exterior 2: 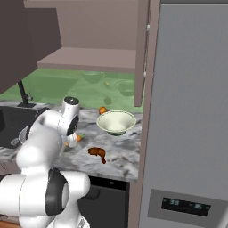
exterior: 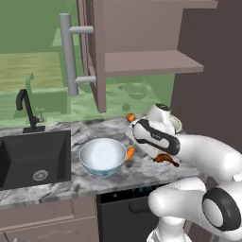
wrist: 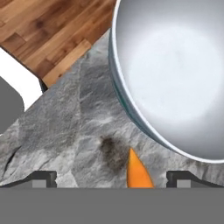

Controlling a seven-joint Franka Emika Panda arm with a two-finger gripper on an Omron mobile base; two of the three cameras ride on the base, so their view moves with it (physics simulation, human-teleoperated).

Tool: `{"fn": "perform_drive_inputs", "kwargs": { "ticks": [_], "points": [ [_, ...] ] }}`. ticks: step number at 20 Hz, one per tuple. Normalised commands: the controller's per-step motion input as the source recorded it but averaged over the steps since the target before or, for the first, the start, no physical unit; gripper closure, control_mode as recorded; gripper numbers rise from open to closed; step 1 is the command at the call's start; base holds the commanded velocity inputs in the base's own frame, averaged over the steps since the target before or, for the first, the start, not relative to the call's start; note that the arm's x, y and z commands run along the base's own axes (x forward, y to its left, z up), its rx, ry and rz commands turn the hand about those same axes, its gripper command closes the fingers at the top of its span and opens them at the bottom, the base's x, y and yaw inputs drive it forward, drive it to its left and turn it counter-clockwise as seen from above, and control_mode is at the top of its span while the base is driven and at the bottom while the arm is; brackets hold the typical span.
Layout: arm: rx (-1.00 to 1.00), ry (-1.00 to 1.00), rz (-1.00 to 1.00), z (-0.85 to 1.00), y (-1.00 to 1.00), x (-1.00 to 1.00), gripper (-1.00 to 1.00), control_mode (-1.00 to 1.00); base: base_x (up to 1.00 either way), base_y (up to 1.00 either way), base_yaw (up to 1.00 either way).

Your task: Pick both bowls and place them on the counter. Then place the chicken drumstick in one bowl and place the carrot in the other bowl.

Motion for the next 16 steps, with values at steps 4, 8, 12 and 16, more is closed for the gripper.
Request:
{"fn": "perform_drive_inputs", "kwargs": {
  "ticks": [4, 8, 12, 16],
  "points": [
    [-0.02, 0.01, 0.0, -0.27, 0.0, 0.31, -1.0, -1.0, 0.0, 0.0, 0.0],
    [-0.04, 0.0, 0.0, -0.34, 0.05, 0.35, -1.0, -1.0, 0.0, 0.0, 0.0],
    [-0.06, 0.03, 0.0, -0.29, 0.02, 0.36, -1.0, -1.0, 0.0, 0.0, 0.0],
    [-0.02, 0.03, 0.0, -0.12, 0.01, 0.35, -1.0, -1.0, 0.0, 0.0, 0.0]
  ]
}}
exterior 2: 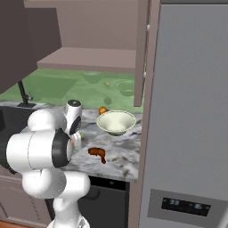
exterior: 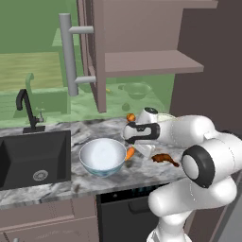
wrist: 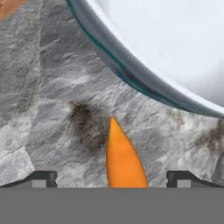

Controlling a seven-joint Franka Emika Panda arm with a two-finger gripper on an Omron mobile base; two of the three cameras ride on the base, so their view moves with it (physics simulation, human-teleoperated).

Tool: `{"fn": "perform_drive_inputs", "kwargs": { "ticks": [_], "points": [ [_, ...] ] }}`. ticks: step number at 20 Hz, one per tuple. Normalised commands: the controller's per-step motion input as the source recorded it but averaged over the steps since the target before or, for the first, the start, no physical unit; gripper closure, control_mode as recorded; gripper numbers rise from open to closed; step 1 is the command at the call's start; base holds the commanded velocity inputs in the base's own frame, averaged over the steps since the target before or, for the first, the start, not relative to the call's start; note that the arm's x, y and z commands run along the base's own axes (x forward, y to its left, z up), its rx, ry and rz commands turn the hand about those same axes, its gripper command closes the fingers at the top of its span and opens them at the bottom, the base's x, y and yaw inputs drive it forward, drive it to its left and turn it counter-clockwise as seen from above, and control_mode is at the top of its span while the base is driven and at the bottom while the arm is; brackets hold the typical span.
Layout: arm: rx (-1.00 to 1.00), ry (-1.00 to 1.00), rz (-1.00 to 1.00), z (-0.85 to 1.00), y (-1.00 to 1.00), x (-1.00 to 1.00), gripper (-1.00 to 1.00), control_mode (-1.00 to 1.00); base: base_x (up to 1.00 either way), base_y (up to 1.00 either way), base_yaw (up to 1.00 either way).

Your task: Pick both bowls and place them on the counter. Then place the chicken drumstick in one bowl and place the carrot in the other bowl.

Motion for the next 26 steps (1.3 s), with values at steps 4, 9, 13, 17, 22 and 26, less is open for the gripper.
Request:
{"fn": "perform_drive_inputs", "kwargs": {
  "ticks": [4, 9, 13, 17, 22, 26],
  "points": [
    [0.0, 0.03, 0.0, -0.12, 0.0, 0.33, -1.0, -1.0, 0.0, 0.0, 0.0],
    [-0.01, 0.03, 0.0, -0.2, 0.0, 0.27, -1.0, -1.0, 0.0, 0.0, 0.0],
    [-0.02, 0.04, 0.0, -0.3, 0.0, 0.07, -1.0, -1.0, 0.0, 0.0, 0.0],
    [-0.01, 0.04, 0.0, -0.27, 0.0, 0.02, -1.0, -1.0, 0.0, 0.0, 0.0],
    [-0.03, 0.07, 0.0, -0.36, 0.04, 0.0, 1.0, -1.0, 0.0, 0.0, 0.0],
    [-0.02, 0.05, 0.0, -0.37, 0.07, 0.01, 1.0, -1.0, 0.0, 0.0, 0.0]
  ]
}}
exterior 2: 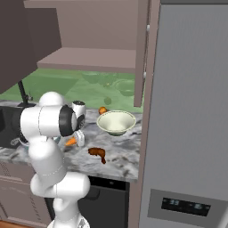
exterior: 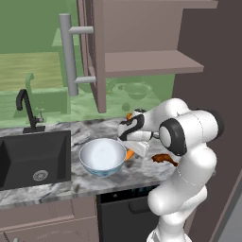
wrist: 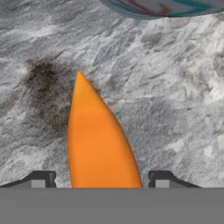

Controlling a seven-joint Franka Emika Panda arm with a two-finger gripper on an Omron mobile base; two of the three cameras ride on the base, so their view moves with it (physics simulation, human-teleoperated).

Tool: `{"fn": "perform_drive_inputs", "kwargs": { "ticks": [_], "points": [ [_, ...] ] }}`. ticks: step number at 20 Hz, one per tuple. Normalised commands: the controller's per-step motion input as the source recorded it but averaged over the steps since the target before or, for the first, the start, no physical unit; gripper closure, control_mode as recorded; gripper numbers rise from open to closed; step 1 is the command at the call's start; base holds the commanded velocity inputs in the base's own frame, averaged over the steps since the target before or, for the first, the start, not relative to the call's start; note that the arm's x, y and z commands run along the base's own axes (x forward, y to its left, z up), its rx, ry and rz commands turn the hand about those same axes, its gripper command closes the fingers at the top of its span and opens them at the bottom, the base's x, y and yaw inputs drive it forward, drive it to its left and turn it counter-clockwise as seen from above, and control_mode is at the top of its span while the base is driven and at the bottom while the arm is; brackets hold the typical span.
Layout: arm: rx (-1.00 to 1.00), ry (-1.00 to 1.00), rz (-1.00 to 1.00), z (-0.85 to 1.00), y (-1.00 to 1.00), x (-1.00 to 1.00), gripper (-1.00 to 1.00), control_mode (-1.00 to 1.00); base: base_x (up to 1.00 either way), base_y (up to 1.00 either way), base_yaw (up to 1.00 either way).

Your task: Pick both bowls and place them on the counter. Then place the chicken drumstick in one bowl and place the carrot in the other bowl.

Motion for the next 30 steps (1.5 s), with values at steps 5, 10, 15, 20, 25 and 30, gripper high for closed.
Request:
{"fn": "perform_drive_inputs", "kwargs": {
  "ticks": [5, 10, 15, 20, 25, 30],
  "points": [
    [0.0, 0.05, 0.0, -0.16, 0.0, 0.0, 1.0, -1.0, 0.0, 0.0, 0.0],
    [0.04, 0.0, -0.01, -0.03, -0.12, -0.2, 1.0, -1.0, 0.0, 0.0, 0.0],
    [0.02, 0.01, -0.08, 0.26, -0.27, -0.23, 1.0, -1.0, 0.0, 0.0, 0.0],
    [0.0, 0.01, -0.1, 0.44, -0.11, -0.17, 1.0, -1.0, 0.0, 0.0, 0.0],
    [0.0, -0.01, -0.08, 0.58, 0.0, -0.24, 1.0, -1.0, 0.0, 0.0, 0.0],
    [0.0, -0.01, -0.07, 0.54, 0.0, -0.21, 1.0, -1.0, 0.0, 0.0, 0.0]
  ]
}}
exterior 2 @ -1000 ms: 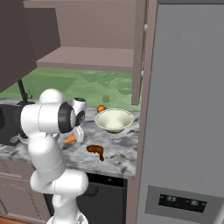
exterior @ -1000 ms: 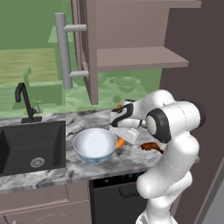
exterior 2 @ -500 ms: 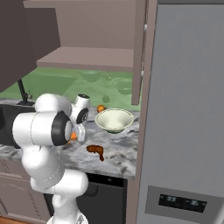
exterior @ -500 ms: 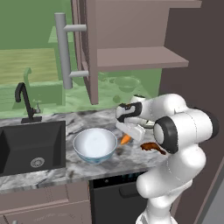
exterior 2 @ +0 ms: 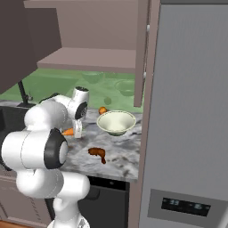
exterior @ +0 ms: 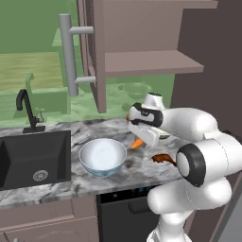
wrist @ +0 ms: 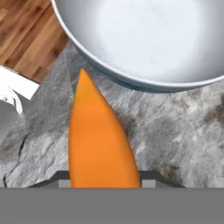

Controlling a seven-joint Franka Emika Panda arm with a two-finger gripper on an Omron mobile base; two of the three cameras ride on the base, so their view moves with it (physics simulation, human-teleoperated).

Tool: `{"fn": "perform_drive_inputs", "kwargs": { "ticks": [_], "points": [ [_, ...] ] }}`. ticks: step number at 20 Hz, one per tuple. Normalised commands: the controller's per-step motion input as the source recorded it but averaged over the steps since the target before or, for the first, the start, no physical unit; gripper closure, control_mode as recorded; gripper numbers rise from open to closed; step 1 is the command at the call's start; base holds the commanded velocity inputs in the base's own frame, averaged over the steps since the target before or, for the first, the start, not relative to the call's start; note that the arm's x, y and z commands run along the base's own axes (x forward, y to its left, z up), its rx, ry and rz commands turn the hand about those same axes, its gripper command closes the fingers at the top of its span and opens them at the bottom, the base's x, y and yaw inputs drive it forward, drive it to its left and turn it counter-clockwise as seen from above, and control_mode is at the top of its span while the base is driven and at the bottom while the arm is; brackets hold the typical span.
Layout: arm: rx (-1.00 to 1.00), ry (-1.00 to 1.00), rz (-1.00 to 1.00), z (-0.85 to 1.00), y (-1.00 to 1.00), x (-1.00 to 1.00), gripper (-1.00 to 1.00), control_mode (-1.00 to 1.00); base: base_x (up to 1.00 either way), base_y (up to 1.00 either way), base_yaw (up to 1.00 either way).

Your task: Pick both bowls and place them on the counter. Then place the chicken drumstick in one bowl and place the carrot in the other bowl.

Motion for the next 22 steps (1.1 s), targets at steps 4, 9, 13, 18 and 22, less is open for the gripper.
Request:
{"fn": "perform_drive_inputs", "kwargs": {
  "ticks": [4, 9, 13, 18, 22],
  "points": [
    [0.0, -0.01, -0.06, 0.51, 0.05, -0.27, 1.0, -1.0, 0.0, 0.0, 0.0],
    [0.0, 0.0, 0.0, 0.37, 0.35, -0.17, 1.0, -1.0, 0.0, 0.0, 0.0],
    [0.0, 0.01, 0.0, 0.22, 0.51, -0.09, 1.0, -1.0, 0.0, 0.0, 0.0],
    [0.0, 0.05, 0.0, 0.12, 0.54, -0.11, 1.0, -1.0, 0.0, 0.0, 0.0],
    [0.0, 0.08, 0.0, 0.01, 0.49, -0.1, 1.0, -1.0, 0.0, 0.0, 0.0]
  ]
}}
